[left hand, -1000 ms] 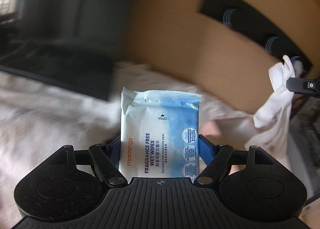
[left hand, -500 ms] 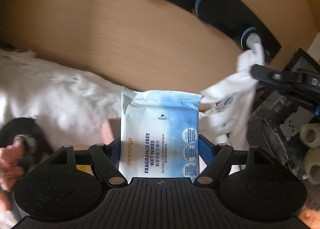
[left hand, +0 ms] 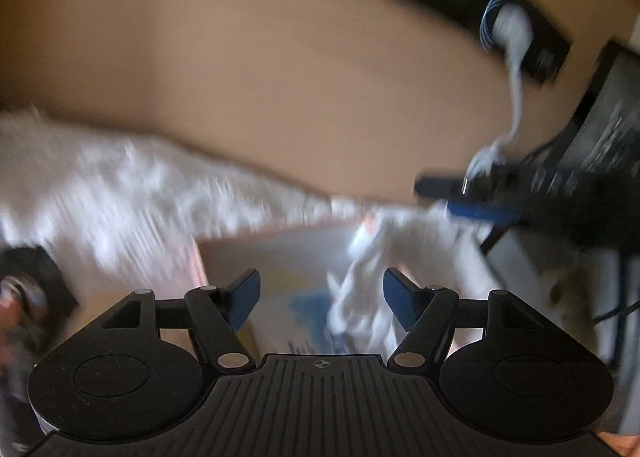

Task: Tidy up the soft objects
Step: 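Carry wipes and glove into the pink box and open both tools, then grasp the black plush toy with the left tool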

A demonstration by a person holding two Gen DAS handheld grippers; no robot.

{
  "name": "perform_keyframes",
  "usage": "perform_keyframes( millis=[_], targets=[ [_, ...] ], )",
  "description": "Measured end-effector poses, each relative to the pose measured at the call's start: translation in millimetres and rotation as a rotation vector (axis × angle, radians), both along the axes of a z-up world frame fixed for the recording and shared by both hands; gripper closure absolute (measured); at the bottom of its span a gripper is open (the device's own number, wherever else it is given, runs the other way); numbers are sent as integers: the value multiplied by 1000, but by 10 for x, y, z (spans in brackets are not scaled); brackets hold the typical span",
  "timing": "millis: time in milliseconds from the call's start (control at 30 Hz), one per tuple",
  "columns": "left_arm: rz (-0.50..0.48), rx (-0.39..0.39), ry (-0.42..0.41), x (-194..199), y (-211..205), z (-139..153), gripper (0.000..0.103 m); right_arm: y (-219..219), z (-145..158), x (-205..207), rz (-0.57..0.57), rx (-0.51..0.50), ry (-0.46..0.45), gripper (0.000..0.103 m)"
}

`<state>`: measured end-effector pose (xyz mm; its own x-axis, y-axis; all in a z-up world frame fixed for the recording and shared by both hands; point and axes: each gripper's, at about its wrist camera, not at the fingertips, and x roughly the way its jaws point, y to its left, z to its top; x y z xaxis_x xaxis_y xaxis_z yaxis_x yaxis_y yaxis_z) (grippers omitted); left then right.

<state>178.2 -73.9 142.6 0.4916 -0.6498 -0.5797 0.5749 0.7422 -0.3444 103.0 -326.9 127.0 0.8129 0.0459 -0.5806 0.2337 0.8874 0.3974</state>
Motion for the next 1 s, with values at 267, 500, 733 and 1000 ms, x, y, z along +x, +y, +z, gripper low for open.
perform_keyframes(
  millis=[267, 500, 733, 1000],
  targets=[
    [211, -25, -157, -383, 1086, 200, 30, 336, -66, -262, 86, -41, 12, 46],
    [567, -147, -37, -598, 2304, -159, 30, 1149, -418, -504, 227, -212, 58, 46],
    [467, -27, 62, -609, 2081, -567, 30, 1855, -616, -688, 371, -314, 26, 39],
    [434, 106, 34, -518, 1587, -790, 30, 2093, -878, -819, 433, -329, 104, 39]
  ],
)
